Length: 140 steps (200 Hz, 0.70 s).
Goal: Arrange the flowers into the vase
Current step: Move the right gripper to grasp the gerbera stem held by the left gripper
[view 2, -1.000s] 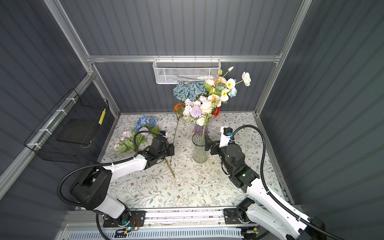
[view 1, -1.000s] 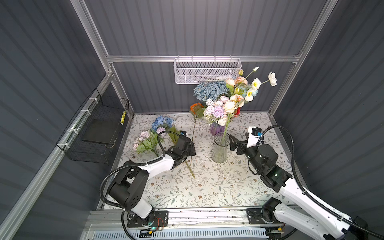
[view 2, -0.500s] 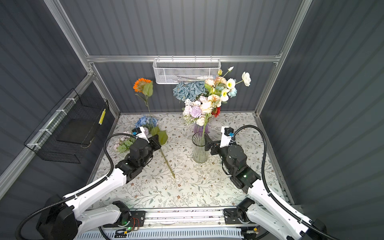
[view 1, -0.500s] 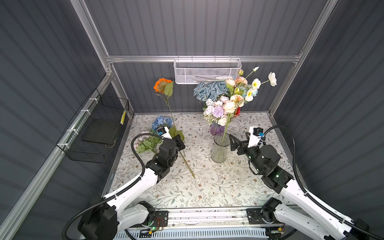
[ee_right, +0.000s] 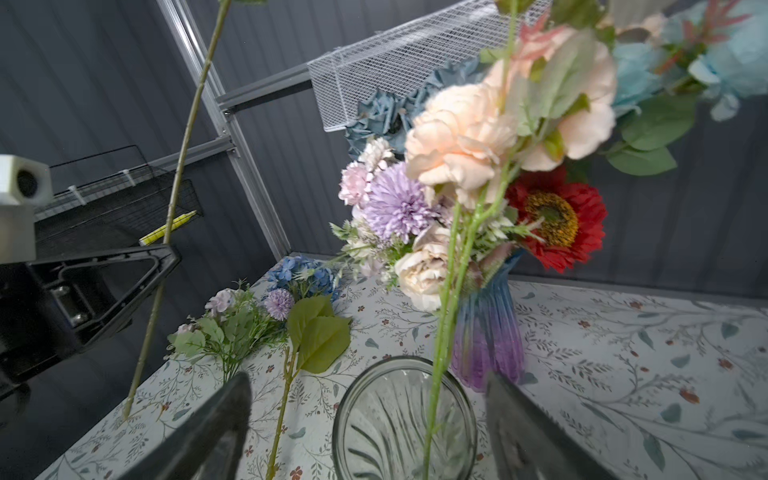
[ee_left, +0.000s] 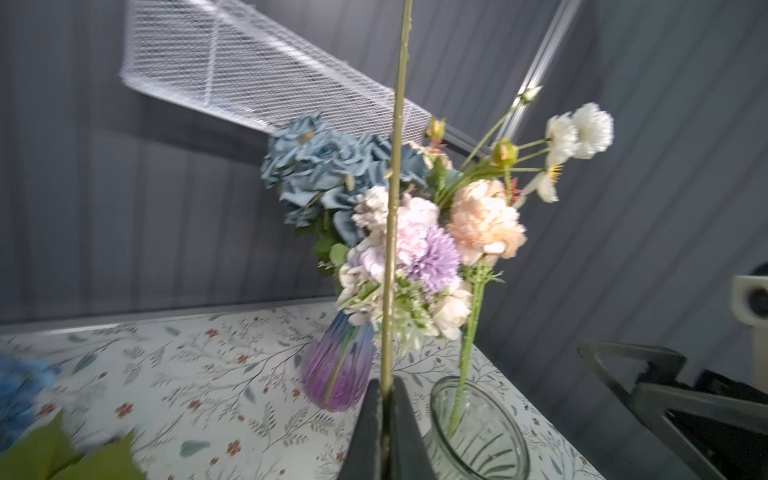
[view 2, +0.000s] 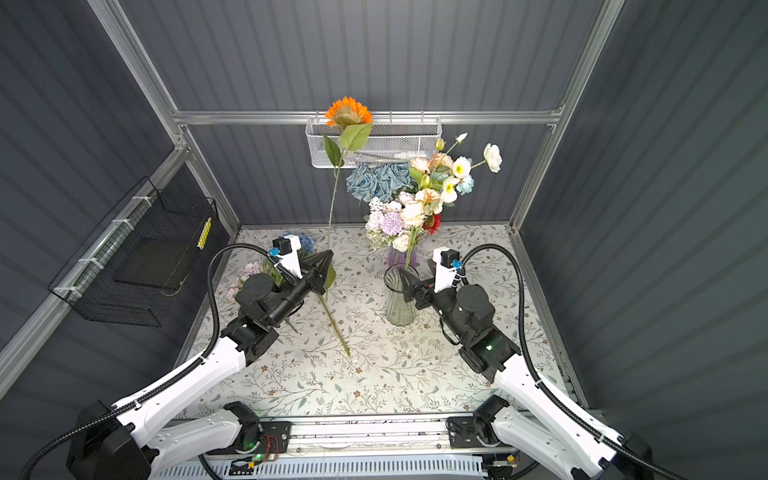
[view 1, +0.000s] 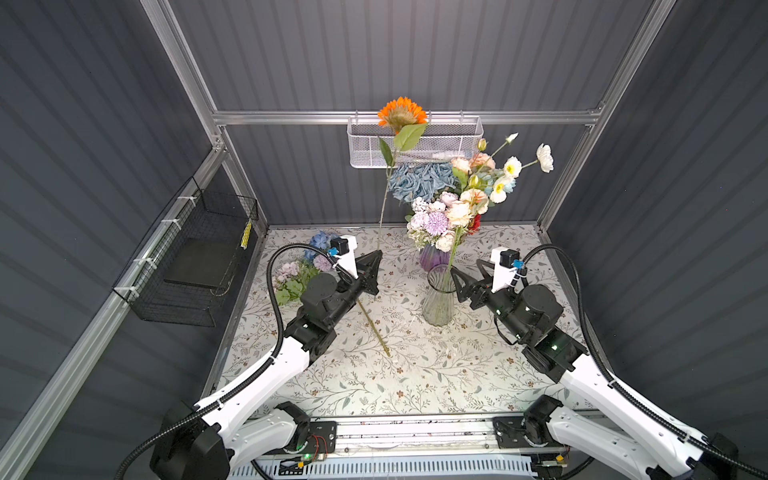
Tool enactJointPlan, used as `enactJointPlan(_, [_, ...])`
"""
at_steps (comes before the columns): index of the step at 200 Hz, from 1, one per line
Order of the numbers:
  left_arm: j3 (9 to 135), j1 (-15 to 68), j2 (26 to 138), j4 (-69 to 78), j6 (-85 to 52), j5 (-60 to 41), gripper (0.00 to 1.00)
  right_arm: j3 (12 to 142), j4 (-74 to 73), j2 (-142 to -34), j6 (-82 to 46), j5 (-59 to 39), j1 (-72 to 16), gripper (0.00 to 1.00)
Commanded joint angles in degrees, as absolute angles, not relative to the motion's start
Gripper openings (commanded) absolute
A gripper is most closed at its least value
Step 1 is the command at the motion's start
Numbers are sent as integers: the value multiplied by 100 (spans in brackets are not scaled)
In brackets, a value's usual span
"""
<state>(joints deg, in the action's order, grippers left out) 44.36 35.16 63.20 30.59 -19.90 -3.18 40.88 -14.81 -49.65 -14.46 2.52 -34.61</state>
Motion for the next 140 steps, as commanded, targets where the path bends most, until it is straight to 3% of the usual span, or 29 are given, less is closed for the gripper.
enactJointPlan(1, [4744, 3524, 6551, 3551, -1725, -1448, 0, 4412, -1563, -5059, -1597, -404, -3446, 73])
enactJointPlan(76, [5054, 4402, 7230, 3548, -1214, -1767, 0, 4728, -2227, -5437, -2118, -1548, -3451, 56])
enactJointPlan(123, [5072, 4602, 7339, 3572, -1222, -1784, 0, 4622, -2497, -5545, -2161, -1562, -3443, 40])
enactJointPlan(140, [5033, 4658, 7350, 3578, -1217, -1767, 0, 4588, -2599, -5537, -2214, -1582, -3439, 28])
